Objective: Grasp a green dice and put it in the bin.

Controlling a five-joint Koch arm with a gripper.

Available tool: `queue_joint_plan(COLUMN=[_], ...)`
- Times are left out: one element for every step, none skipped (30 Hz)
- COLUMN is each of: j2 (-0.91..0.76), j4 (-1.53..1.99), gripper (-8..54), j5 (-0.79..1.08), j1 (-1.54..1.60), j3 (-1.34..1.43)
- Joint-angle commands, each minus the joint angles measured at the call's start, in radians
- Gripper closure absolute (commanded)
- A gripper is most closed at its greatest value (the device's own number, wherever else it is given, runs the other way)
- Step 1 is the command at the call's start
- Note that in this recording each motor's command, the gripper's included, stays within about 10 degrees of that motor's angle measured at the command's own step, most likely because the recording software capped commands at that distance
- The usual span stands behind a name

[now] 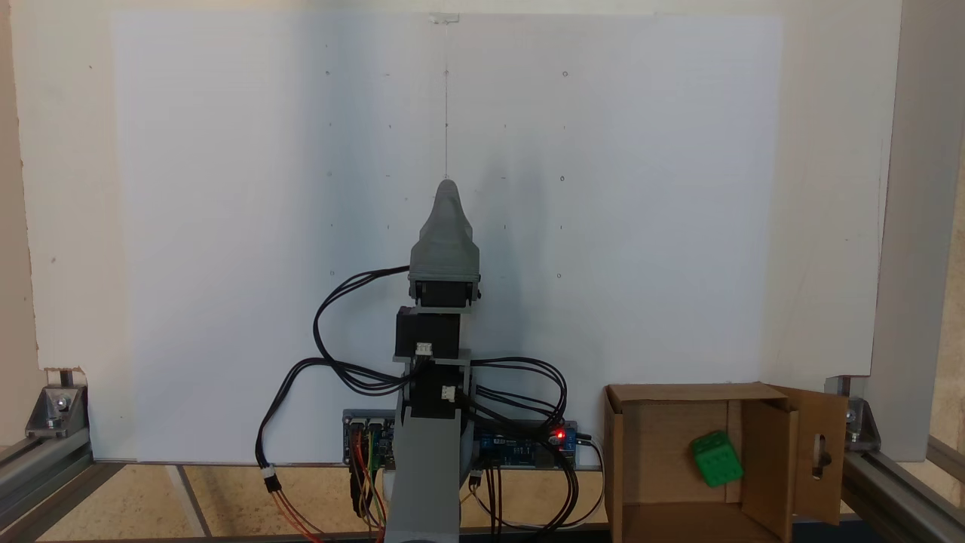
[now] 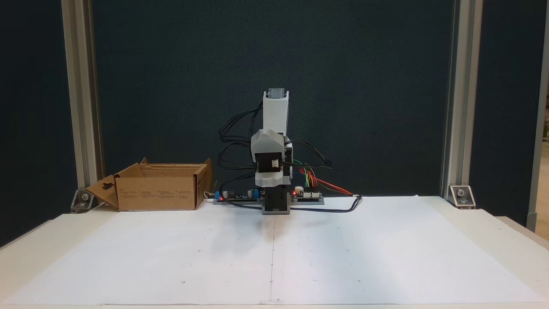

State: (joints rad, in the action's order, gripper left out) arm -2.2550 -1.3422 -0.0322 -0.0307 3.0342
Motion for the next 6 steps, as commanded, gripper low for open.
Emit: queue_joint_plan(j2=[-0.104, -0.104, -0.104, -0.104, -0.104, -0.104], j4=[-0.041, -0.041, -0.04, -0.04, -0.04, -0.04], gripper=[1.1, 1.1, 1.1, 1.1, 1.1, 1.1], j5=[0.038, 0.038, 0.038, 0.038, 0.038, 0.038], j1=[0.012, 0.014, 0.017, 0.02, 0.023, 0.023], j3=[0.003, 0.005, 0.006, 0.006, 0.008, 0.009])
